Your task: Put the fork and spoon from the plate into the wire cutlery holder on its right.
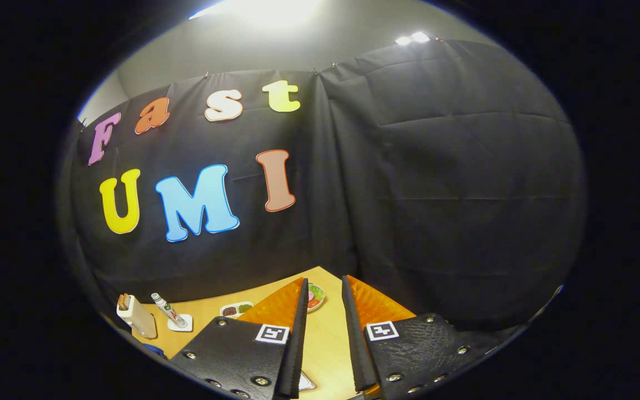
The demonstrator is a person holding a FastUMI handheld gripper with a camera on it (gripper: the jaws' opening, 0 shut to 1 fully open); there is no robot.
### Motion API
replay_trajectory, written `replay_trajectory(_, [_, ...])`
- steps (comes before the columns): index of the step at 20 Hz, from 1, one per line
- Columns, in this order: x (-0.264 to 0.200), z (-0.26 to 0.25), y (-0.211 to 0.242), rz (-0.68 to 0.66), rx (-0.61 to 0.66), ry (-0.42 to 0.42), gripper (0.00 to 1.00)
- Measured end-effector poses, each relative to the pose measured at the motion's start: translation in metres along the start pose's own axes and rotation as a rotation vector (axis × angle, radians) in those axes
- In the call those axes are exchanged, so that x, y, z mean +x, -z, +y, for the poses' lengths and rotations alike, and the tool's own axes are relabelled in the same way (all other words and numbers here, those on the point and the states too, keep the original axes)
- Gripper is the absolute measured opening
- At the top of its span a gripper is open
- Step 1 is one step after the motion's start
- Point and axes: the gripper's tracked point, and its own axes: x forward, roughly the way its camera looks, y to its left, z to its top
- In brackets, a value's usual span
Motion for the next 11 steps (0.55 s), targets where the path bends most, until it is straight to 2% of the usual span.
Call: replay_trajectory(11, [0.014, 0.057, 0.015, 0.050, -0.077, -0.151, 0.36])
